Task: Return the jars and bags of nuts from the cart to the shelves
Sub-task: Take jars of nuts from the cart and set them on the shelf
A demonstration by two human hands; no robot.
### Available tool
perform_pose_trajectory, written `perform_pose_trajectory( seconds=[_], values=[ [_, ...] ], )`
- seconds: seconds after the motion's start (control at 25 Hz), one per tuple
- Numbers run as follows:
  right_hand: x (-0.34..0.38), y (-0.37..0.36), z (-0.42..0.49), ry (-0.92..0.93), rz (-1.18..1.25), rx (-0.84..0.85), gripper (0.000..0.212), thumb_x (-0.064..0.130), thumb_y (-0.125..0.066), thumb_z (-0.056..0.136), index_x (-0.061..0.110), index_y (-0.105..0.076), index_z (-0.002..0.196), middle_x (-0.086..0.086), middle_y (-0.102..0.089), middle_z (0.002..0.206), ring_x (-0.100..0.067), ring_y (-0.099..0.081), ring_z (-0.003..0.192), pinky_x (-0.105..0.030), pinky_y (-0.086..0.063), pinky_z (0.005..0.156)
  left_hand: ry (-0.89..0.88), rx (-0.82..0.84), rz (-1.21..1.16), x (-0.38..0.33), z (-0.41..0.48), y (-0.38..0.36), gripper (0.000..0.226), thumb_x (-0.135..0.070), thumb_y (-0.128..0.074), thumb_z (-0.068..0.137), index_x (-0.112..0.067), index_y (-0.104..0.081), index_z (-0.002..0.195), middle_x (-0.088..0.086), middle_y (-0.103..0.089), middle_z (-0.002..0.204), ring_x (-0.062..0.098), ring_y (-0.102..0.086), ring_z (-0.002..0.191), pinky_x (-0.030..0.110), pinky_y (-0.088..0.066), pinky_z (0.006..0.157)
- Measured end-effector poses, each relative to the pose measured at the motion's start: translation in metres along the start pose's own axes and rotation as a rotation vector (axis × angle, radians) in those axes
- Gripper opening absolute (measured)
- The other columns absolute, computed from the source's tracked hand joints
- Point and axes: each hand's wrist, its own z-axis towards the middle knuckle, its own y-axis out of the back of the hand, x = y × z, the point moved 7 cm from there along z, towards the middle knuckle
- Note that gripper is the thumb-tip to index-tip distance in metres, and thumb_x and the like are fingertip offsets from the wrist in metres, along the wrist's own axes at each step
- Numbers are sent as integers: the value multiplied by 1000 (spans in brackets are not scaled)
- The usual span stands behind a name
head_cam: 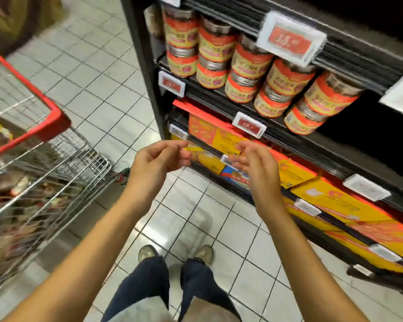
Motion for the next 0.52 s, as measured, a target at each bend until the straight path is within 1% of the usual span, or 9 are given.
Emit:
perform_pose_trajectory(
  seconds=[0.08, 0.16, 0.24, 0.32, 0.4, 0.52],
  values=[
    [5, -68, -32, -17, -61, 229, 24, 12, -38, 99, 20, -60, 93, -2, -64, 96, -6, -65, 74, -13, -49, 67, 24, -159, -63, -5, -37, 71, 27, -7, -41, 97, -10, -67, 89, -2, -72, 69, 11, -67, 65, 20, -55, 72],
    [10, -138, -63, -34, -73, 411, 28, 10, -37, 99, 23, -60, 89, 0, -65, 92, -9, -65, 75, -14, -50, 68, 20, -357, -144, -7, -74, 147, 27, -8, -41, 97, -10, -67, 91, 0, -71, 70, 12, -67, 65, 22, -55, 70],
    [17, -201, -89, -20, -83, 546, 29, 10, -38, 99, 23, -61, 88, 2, -66, 89, -12, -65, 77, -15, -50, 68, -8, -516, -223, -9, -103, 211, 25, -7, -41, 97, -8, -66, 92, -1, -68, 62, 10, -65, 60, 20, -54, 67],
    [28, -284, -123, 30, -102, 731, 30, 9, -39, 99, 25, -61, 86, 4, -66, 87, -11, -65, 76, -14, -49, 67, -51, -672, -300, -12, -132, 287, 24, -6, -41, 96, -6, -64, 91, -1, -67, 58, 8, -63, 56, 18, -54, 64],
    [39, -370, -159, 82, -89, 884, 31, 8, -40, 98, 26, -61, 85, 5, -66, 86, -8, -65, 72, -14, -50, 67, -75, -792, -325, -13, -158, 367, 23, -7, -42, 96, -8, -64, 89, -1, -70, 63, 8, -65, 57, 17, -54, 61],
    [50, -499, -206, 132, -87, 1009, 30, 7, -41, 98, 25, -60, 84, 5, -65, 87, -11, -64, 74, -15, -52, 69, -72, -866, -330, -17, -184, 491, 22, -10, -43, 95, -11, -64, 86, -2, -70, 66, 8, -66, 60, 16, -54, 61]
  ],
)
